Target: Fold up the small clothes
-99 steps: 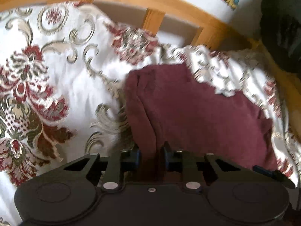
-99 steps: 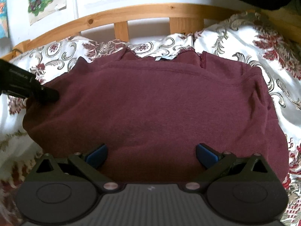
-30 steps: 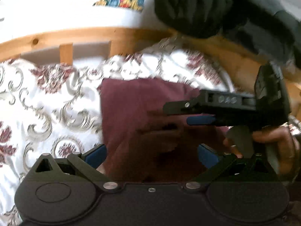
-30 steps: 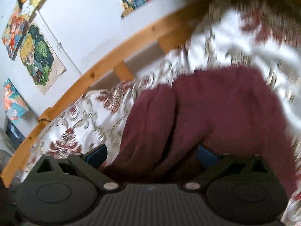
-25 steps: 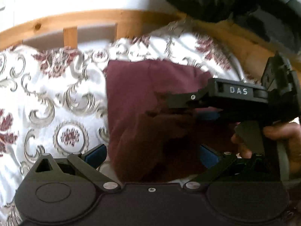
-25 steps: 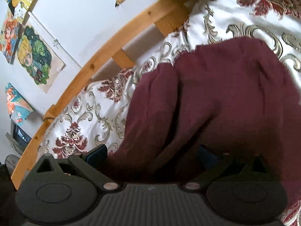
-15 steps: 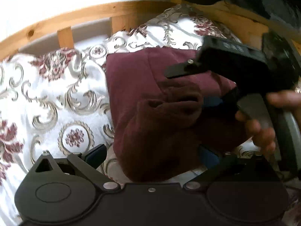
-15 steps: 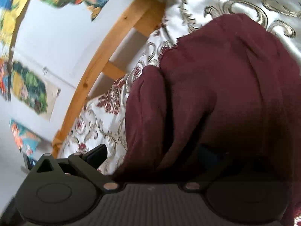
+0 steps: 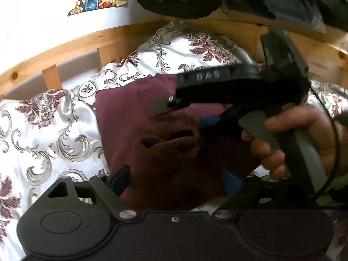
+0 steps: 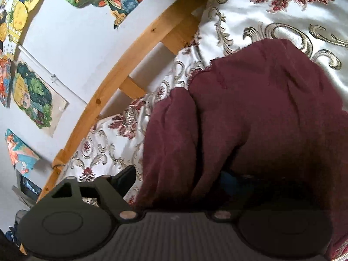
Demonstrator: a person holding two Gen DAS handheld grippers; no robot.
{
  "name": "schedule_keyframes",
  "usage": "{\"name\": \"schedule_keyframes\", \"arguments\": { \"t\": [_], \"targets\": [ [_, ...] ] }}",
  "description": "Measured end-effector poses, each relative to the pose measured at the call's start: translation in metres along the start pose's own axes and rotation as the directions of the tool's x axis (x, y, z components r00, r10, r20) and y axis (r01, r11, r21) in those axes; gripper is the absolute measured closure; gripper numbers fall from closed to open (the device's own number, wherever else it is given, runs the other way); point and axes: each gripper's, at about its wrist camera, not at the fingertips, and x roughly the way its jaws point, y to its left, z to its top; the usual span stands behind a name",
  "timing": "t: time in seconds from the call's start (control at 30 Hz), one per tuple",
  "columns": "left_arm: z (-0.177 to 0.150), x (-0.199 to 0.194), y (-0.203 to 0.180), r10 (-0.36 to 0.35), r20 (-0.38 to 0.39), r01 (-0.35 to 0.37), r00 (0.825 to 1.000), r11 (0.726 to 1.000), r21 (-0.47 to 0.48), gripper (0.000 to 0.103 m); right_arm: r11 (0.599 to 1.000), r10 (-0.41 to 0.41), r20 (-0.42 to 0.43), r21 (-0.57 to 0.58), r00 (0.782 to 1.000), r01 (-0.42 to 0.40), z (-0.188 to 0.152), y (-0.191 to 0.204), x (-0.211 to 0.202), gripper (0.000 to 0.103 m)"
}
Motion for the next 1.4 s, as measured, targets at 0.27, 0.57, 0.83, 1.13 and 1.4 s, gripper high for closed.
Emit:
{"name": "schedule_keyframes", "arguments": {
  "t": [0.27,0.57,0.83,1.13,1.4],
  "targets": [
    [0.001,0.006,-0.007,0.009,0.001,-0.009,1.000,1.000,-0.007,0.027,0.998,-0.052,0.034,0.021,0.998,0.051,0.003,-0.012,-0.007,0.042],
    [-0.002,0.007,-0.013,0.014,0.017,-0.015,1.000,1.000,0.022,0.054,0.997,-0.062,0.064,-0.045,0.996,0.065,0.004,-0.006,-0.013,0.078],
    [-0.002,0.009,-0.011,-0.042,0.029,0.042,0.999,0.999,-0.008,0.067,0.990,-0.072,0.103,-0.112,0.992,0.083,0.008,0.001,-0.017,0.086],
    [0.006,0.019,-0.024,-0.129,0.045,0.129,0.991,0.992,0.002,0.070,0.965,-0.082,0.192,-0.230,0.978,0.126,0.019,0.016,-0.036,0.088],
    [0.014,0.028,-0.035,-0.180,0.078,0.179,0.981,0.984,0.019,0.074,0.956,-0.103,0.229,-0.245,0.968,0.160,0.030,0.015,-0.050,0.088]
  ]
}}
